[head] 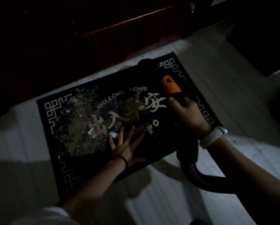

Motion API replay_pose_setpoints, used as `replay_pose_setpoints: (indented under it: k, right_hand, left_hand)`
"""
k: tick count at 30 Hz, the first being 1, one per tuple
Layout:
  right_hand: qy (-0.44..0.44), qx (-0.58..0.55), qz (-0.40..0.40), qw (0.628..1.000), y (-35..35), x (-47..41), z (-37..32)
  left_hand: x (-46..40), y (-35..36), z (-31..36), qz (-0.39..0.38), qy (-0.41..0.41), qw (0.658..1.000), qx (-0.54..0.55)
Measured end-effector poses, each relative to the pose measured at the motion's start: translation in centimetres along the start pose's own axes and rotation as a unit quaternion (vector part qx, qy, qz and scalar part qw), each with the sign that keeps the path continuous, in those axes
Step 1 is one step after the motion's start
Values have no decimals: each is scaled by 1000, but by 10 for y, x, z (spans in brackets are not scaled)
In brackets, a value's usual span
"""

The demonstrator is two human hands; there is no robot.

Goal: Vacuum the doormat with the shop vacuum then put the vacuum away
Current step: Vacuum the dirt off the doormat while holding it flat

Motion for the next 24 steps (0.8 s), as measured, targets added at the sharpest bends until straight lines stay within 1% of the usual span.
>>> replay_pose_setpoints:
  k: [2,4,6,8,9,10,13,15,16,18,20,24]
  right_hand:
    - [4,23,-1,1000,3,-11,1]
    - [-3,48,-42,998,25,-2,7]
    - [-23,87,-103,991,51,21,13]
    - [-31,95,-149,984,62,36,15]
    - [-35,98,-148,984,57,38,13]
    - [-41,99,-129,986,47,35,9]
    - [-45,76,-29,996,6,19,0]
    - [-24,43,34,998,-20,8,2]
    - [-3,11,50,999,-30,4,7]
    - [45,-67,52,995,-41,-2,19]
    - [80,-120,45,989,-45,-5,29]
    - [101,-145,29,984,-44,-13,37]
  left_hand:
    - [0,1,0,-1,0,1000,4]
    - [1,2,-1,1,-2,1000,2]
    - [0,3,-2,7,-6,1000,-4]
    - [0,3,-2,12,-9,1000,-8]
    - [0,3,-2,13,-9,1000,-6]
    - [0,3,-2,14,-7,1000,-1]
    - [0,2,-2,7,-3,1000,3]
    - [-1,2,-3,4,-6,1000,3]
    - [-2,2,-3,4,-8,1000,4]
    - [-3,0,-3,5,-8,1000,6]
    - [-4,-3,-2,6,-5,1000,9]
    - [-6,-6,-3,10,-7,1000,6]
Point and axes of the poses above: each hand's wrist, its own x-axis away from the middle knuckle, its own y-axis out of the palm, z = x × y, the point moved 6 cm from there along -x, towards the middle knuckle, and after that the axes turned 10 degrees about x, right-handed, at the moved point
